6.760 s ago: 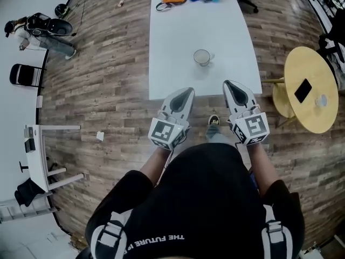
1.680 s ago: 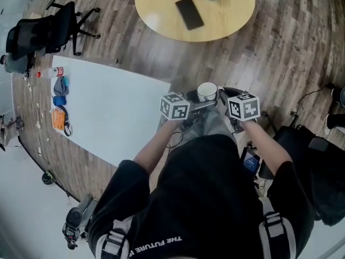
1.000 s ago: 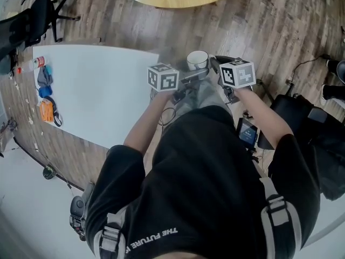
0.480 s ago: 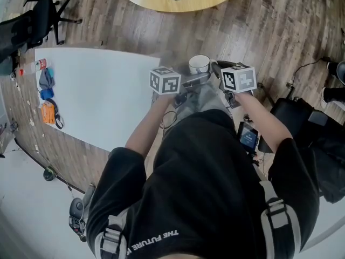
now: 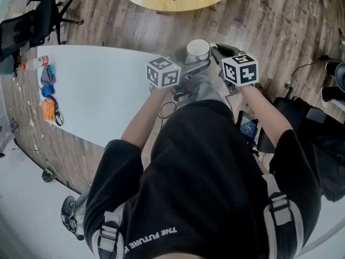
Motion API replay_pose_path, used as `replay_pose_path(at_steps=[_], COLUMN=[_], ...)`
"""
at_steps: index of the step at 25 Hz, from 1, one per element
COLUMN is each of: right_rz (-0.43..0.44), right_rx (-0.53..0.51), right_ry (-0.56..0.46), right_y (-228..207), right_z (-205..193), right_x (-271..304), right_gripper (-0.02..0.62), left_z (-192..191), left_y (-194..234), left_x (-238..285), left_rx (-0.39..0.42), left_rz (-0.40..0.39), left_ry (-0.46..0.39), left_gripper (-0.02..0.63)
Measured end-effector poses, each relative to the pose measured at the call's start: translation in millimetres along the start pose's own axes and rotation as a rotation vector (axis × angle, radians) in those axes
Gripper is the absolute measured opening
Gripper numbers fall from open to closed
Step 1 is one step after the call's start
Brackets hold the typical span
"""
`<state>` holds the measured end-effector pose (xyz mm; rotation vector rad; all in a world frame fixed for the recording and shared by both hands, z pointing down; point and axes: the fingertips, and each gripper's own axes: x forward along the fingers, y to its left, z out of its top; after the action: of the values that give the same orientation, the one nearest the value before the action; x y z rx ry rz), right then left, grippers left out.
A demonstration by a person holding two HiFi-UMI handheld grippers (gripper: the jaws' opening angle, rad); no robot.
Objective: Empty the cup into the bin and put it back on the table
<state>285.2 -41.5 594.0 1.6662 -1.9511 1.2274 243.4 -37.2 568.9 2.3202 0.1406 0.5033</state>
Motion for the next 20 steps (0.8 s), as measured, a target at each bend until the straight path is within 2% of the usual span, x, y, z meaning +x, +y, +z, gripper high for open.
replay_pose_path(at_steps=[5, 8, 12, 14, 20], right_rz=[-0.044, -0.050, 0.016, 0.069, 0.315], right_rx=[-0.238, -0.363, -0.424, -0.469, -0.634], right_ry=[-0.264, -0.355, -0.396, -0.390, -0.335], right_y=[25.4, 48.3, 81.3, 108.7, 239.6], right_z=[79.1, 107.8, 118.3, 118.8, 119.3], right_x=[-35.1, -50.8, -58.3, -49.7, 8.7], right_gripper=[0.044, 0.044, 0.044, 0.044, 0.044], left_z=[61.7, 81.4, 88.8, 84.4, 62.3], left_y=[-28.8, -43.1, -57.5, -56.4, -35.8], left_x=[-22.6, -40.8, -70.1, -96.0, -223.8], left_rx=[0.320, 0.418, 0.469, 0.477, 0.423], left_rz=[0.059, 0.103, 0.167, 0.224, 0.485], left_ry=[-0.121, -0.175, -0.240, -0.266, -0.407], left_gripper=[0.374, 0.374, 0.374, 0.374, 0.374])
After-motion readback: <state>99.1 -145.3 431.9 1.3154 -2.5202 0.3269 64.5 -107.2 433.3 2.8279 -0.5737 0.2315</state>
